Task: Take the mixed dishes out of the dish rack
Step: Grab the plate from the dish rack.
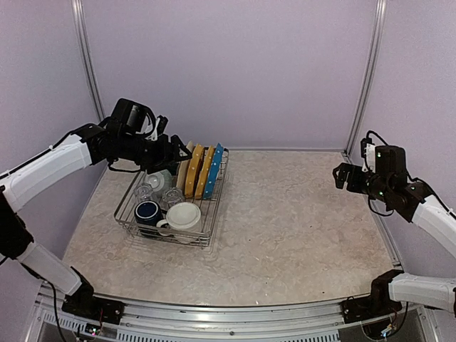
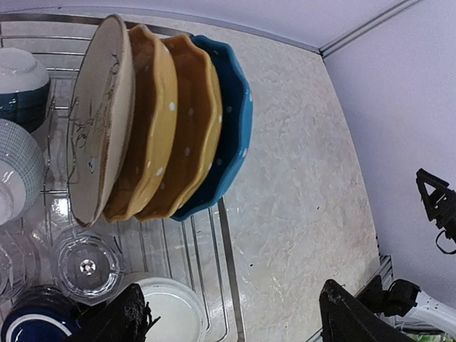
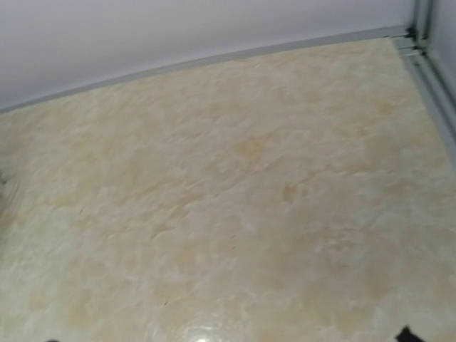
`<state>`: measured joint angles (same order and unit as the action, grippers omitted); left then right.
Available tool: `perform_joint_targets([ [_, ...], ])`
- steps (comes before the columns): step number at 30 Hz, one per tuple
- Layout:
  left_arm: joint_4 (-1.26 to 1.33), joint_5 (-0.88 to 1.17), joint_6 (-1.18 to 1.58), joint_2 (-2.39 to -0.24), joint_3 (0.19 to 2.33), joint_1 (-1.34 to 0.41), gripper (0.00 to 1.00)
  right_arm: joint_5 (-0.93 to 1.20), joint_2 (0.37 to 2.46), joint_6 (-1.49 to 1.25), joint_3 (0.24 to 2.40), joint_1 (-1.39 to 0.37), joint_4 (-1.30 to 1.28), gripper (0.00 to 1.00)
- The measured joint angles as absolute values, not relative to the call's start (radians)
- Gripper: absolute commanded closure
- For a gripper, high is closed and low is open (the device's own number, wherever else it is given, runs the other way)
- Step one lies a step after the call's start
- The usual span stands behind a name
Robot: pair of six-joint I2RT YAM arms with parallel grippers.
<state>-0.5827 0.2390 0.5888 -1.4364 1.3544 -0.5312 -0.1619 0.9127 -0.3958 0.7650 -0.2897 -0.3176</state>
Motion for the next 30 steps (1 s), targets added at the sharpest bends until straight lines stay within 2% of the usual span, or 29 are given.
perform_joint_targets([
  [8, -0.72, 0.163, 0.548, -1.687, 1.67, -0.674, 0.39, -0.112, 0.932, -0.374, 0.768, -0.293, -0.325, 0.0],
  [14, -0.806, 0.112, 0.521, -1.836, 1.843, -0.684, 0.44, -0.104, 0.932, -0.371, 0.768, -0.293, -0.326, 0.0],
  [18, -0.853, 0.048, 0.507, -1.879, 1.889, -0.684, 0.43, -0.096, 0.932, -0.371, 0.768, -0.293, -0.327, 0.0],
  [23, -0.908, -0.025, 0.492, -1.879, 1.893, -0.667, 0.37, -0.09, 0.931, -0.37, 0.768, -0.293, -0.332, 0.0],
  [27, -0.918, -0.035, 0.484, -1.858, 1.867, -0.62, 0.3, -0.086, 0.931, -0.37, 0.767, -0.293, -0.332, 0.0],
  [30, -0.917, -0.023, 0.481, -1.832, 1.84, -0.567, 0.29, -0.081, 0.932, -0.371, 0.768, -0.293, -0.332, 0.0],
])
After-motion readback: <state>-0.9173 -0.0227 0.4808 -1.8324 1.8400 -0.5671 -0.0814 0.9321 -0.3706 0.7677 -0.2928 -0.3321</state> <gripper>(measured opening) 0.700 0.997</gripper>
